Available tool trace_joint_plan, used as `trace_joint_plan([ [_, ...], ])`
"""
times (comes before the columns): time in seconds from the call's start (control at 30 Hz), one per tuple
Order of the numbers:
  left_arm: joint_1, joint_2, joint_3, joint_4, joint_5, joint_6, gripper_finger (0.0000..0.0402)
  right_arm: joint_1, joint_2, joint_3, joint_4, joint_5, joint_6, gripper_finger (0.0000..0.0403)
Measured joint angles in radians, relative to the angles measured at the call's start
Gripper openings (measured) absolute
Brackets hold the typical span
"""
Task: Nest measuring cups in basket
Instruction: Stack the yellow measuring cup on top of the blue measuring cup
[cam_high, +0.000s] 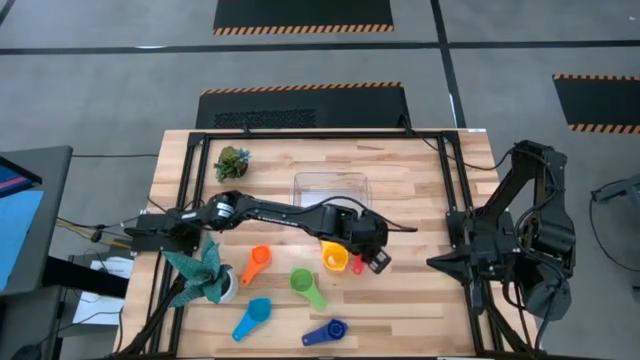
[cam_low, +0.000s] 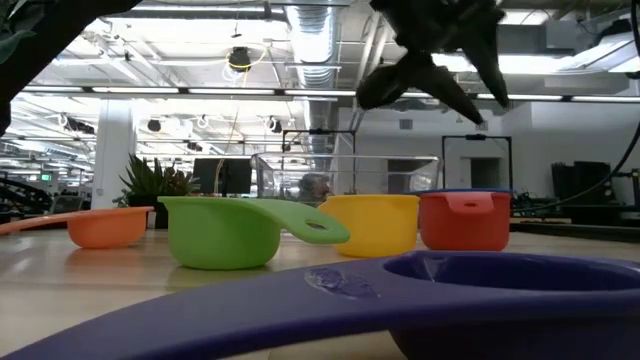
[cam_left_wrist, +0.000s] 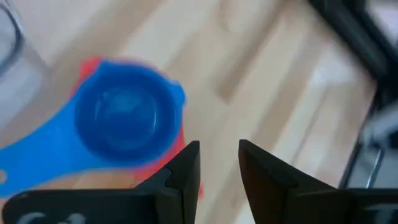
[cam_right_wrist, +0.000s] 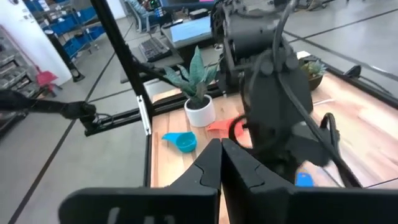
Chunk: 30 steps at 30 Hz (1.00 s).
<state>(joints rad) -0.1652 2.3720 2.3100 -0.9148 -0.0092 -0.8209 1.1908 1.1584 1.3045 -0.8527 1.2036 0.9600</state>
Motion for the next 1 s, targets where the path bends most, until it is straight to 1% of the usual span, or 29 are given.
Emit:
trace_joint_plan([
  [0.07, -0.020, -0.003, 0.002, -0.042, 0.051, 0.080, 0.0098, 0.000, 0.000, 0.000, 0.000, -0.014, 0.000, 0.0025],
  [0.13, -0.042, -0.005, 0.002, -0.143, 0.093, 0.180, 0.0098, 0.000, 0.000, 0.000, -0.001, -0.031, 0.000, 0.0023],
  [0.2, -0.068, -0.007, 0.001, -0.256, 0.096, 0.276, 0.0098, 0.000, 0.000, 0.000, -0.004, -0.039, 0.000, 0.0021],
  [0.23, -0.082, -0.008, 0.001, -0.318, 0.076, 0.326, 0.0098, 0.000, 0.000, 0.000, -0.004, -0.046, 0.000, 0.0021],
  [0.3, -0.112, -0.009, 0.001, -0.453, -0.014, 0.419, 0.0098, 0.000, 0.000, 0.000, -0.005, -0.054, 0.000, 0.0021],
  [0.4, -0.152, -0.009, 0.000, -0.561, -0.234, 0.544, 0.0098, 0.000, 0.000, 0.000, -0.005, -0.054, 0.000, 0.0024],
  [0.43, -0.160, -0.009, 0.000, -0.568, -0.311, 0.587, 0.0098, 0.000, 0.000, 0.000, -0.005, -0.054, 0.000, 0.0025],
  [0.47, -0.168, -0.009, 0.000, -0.560, -0.367, 0.627, 0.0098, 0.000, 0.000, 0.000, -0.005, -0.054, 0.000, 0.0026],
  [0.5, -0.171, -0.009, 0.000, -0.545, -0.404, 0.673, 0.0098, 0.000, 0.000, 0.000, -0.003, -0.054, 0.000, 0.0026],
  [0.53, -0.174, -0.009, 0.000, -0.528, -0.415, 0.727, 0.0098, 0.000, 0.000, 0.000, -0.002, -0.054, 0.000, 0.0026],
  [0.6, -0.174, -0.009, 0.000, -0.496, -0.377, 0.816, 0.0098, 0.000, 0.000, 0.000, 0.001, -0.054, 0.000, 0.0025],
  [0.63, -0.173, -0.009, -0.006, -0.469, -0.331, 0.850, 0.0098, 0.000, 0.000, 0.000, 0.001, -0.054, 0.001, 0.0025],
  [0.7, -0.169, -0.009, -0.037, -0.404, -0.244, 0.890, 0.0098, 0.000, 0.000, 0.000, 0.001, -0.054, 0.008, 0.0023],
  [0.77, -0.166, -0.008, -0.064, -0.369, -0.185, 0.901, 0.0098, 0.000, 0.000, 0.000, 0.000, -0.055, 0.008, 0.0021],
  [0.83, -0.166, -0.008, -0.081, -0.370, -0.171, 0.903, 0.0097, 0.000, 0.000, 0.000, 0.001, -0.055, 0.008, 0.0021],
  [1.0, -0.162, -0.008, -0.144, -0.344, -0.202, 0.919, 0.0097, 0.000, 0.000, 0.000, 0.000, -0.056, 0.010, 0.0025],
])
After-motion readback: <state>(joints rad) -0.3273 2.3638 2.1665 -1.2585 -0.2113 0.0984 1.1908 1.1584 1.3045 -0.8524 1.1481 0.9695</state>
